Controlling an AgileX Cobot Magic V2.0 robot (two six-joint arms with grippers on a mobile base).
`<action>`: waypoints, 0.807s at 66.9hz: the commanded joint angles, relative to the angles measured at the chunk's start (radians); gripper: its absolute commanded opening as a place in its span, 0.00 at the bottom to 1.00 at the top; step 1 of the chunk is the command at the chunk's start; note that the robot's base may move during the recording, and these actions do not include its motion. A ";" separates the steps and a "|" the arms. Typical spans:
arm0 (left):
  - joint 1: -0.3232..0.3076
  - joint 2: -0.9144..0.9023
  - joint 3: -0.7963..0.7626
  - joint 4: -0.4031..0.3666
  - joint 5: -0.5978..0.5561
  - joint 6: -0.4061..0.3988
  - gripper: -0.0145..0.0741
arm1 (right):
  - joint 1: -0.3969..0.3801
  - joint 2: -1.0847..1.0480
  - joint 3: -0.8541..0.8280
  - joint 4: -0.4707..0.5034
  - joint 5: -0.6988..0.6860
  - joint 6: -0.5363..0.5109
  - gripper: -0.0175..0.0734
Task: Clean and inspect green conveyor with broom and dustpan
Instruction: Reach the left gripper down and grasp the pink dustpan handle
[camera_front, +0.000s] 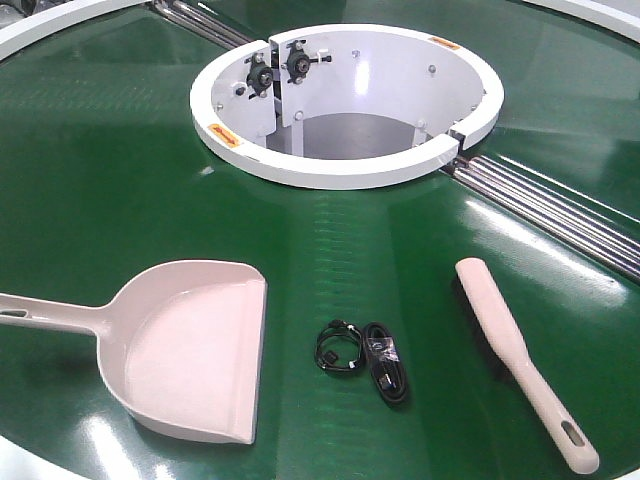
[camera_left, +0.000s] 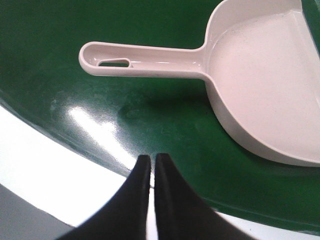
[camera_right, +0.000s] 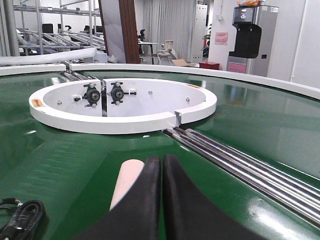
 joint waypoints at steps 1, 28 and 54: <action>0.001 0.003 -0.036 -0.007 -0.043 -0.009 0.17 | -0.004 -0.018 0.020 0.001 -0.078 -0.006 0.18; 0.001 0.003 -0.036 -0.006 -0.019 -0.003 0.63 | -0.004 -0.018 0.020 0.001 -0.078 -0.006 0.18; 0.001 0.000 -0.036 -0.077 -0.034 -0.002 0.75 | -0.004 -0.018 0.020 0.001 -0.075 -0.006 0.18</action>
